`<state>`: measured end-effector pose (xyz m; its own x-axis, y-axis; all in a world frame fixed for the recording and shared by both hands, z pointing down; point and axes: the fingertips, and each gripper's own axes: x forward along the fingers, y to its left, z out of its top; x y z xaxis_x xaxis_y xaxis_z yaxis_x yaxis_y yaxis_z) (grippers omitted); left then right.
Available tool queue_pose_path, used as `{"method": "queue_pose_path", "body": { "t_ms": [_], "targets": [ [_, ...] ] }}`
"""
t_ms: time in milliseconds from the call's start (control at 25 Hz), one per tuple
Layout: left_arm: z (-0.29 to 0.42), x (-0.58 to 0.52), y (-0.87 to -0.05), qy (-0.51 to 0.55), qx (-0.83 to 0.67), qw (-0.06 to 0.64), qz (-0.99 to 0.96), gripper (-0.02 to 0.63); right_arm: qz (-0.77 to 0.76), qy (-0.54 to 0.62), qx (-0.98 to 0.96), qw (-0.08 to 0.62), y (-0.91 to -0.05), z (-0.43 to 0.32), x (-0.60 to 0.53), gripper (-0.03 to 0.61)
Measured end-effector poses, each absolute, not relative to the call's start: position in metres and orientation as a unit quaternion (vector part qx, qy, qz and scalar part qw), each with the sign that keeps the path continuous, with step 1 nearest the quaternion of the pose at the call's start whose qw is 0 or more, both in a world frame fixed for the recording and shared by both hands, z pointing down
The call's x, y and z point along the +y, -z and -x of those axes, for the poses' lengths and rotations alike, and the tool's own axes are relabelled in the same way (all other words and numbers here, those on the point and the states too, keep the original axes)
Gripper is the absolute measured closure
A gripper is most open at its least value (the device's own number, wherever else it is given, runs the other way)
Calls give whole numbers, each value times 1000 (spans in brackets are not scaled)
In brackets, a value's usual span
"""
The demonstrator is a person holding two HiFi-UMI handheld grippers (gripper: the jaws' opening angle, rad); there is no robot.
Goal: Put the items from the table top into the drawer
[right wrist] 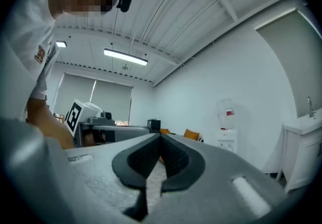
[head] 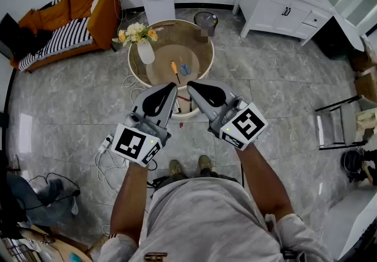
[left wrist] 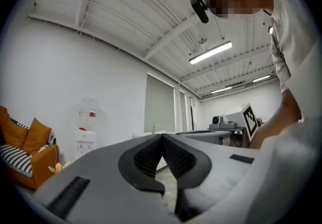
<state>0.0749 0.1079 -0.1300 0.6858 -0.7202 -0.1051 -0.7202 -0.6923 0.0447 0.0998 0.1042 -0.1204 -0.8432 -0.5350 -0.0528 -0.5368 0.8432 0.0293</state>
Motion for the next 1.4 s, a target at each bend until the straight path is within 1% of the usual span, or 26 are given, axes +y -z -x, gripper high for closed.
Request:
{"method": "queue_pose_path", "body": {
  "t_ms": [560, 920, 1400],
  "targets": [
    [-47, 101, 121, -66, 399, 0, 915, 614, 293, -19, 956, 14, 111, -80, 99, 578],
    [-15, 92, 112, -62, 400, 5, 915, 614, 320, -24, 947, -10, 99, -56, 87, 578],
    [29, 71, 81, -53, 399, 1, 915, 614, 385, -7, 921, -58, 52, -34, 65, 578]
  ]
}}
